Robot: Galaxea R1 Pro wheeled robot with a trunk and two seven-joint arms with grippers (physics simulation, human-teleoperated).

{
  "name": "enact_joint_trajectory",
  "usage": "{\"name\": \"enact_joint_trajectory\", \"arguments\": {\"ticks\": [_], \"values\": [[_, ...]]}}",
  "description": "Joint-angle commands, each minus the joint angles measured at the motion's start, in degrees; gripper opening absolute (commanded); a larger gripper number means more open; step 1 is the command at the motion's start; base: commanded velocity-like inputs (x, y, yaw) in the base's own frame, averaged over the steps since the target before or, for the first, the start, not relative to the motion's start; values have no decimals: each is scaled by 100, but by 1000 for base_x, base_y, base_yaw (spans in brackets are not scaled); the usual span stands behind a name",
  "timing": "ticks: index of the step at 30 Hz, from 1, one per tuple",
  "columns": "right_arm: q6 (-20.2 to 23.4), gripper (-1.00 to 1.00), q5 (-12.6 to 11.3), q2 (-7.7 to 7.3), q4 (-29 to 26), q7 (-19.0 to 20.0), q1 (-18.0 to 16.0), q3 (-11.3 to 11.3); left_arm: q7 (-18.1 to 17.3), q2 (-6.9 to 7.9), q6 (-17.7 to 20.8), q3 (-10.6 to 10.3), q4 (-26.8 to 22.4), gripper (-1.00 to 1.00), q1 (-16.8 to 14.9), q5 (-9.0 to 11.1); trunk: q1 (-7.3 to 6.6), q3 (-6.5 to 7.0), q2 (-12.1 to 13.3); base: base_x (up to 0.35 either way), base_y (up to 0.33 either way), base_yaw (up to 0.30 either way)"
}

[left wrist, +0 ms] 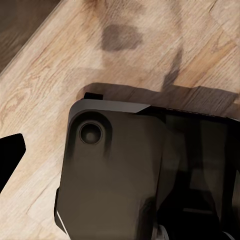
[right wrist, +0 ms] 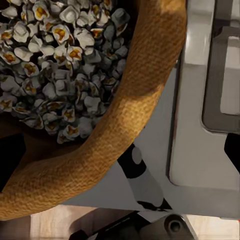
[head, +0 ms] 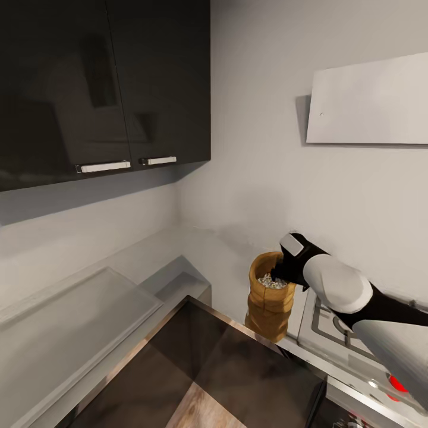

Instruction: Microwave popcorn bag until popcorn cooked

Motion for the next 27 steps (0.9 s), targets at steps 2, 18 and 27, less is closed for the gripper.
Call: {"name": "enact_joint_trajectory", "arguments": {"ticks": [2, 18, 27], "values": [[31, 100, 51, 3, -13, 32, 24, -45, -3, -2, -16, 24, 4, 100, -3, 7, 2, -2, -4, 0, 0, 0], [-56, 100, 55, -3, -11, 101, 108, -19, -11, -2, -15, 24, 4, 100, -1, 7, 2, -2, -4, 0, 0, 0], [-291, 100, 55, 1, -14, 420, 286, 312, -11, -2, -19, 24, 4, 100, 1, 7, 2, -2, -4, 0, 0, 0]]}}
